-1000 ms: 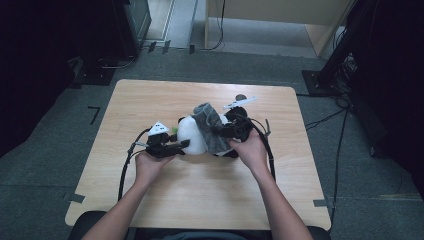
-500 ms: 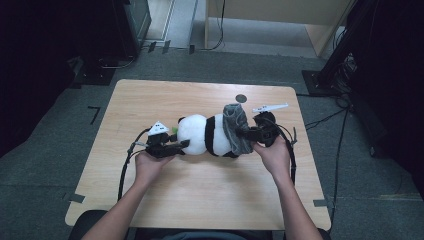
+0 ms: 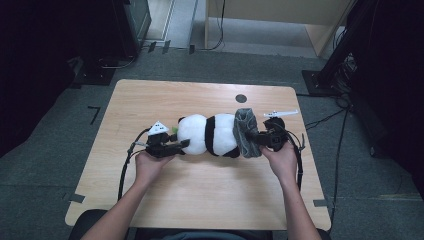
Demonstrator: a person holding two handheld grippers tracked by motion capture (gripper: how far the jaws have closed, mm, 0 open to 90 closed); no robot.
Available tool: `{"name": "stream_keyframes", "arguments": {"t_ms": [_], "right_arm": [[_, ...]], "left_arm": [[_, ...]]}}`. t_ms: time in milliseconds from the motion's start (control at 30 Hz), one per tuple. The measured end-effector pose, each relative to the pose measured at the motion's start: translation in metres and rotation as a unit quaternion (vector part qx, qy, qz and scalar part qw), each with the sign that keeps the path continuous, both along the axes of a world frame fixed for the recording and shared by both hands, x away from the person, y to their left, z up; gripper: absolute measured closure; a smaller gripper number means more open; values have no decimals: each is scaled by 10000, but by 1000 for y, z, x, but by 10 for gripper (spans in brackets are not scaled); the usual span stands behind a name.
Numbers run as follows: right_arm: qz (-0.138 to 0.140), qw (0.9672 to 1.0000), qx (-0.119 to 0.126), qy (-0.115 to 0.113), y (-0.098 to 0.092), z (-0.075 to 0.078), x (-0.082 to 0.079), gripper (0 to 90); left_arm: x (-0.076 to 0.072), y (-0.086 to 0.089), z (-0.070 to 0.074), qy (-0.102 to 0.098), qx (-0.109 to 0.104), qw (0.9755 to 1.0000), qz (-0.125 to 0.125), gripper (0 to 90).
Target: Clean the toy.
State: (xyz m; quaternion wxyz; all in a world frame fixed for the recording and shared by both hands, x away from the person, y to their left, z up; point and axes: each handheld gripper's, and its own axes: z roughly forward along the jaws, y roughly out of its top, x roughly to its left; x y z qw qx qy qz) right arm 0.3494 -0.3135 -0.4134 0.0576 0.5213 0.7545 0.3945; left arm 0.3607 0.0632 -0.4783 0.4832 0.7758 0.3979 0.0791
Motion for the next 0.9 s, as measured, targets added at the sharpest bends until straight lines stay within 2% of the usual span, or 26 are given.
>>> {"name": "stream_keyframes", "arguments": {"t_ms": [100,167,300,400,667,900], "right_arm": [[19,9997,223,14,-1,7,-2,783],[142,9995,242,-109,5,19,-5,785],[477,9977,305,-371,26,42,-10,785],[763,9953,389,-451,46,51,-7,785],[1346,9898,345,-309,105,49,16,785],[1621,9863,305,-88,151,35,37,785]], "left_arm": [[0,0,0,10,-7,10000,19,495],[-1,0,0,27,-28,10000,46,497],[-2,-1,1,-22,14,10000,52,498],[-3,0,1,-17,24,10000,56,498],[-4,0,1,-49,7,10000,66,499],[-5,-1,2,-99,-8,9999,88,502]]}}
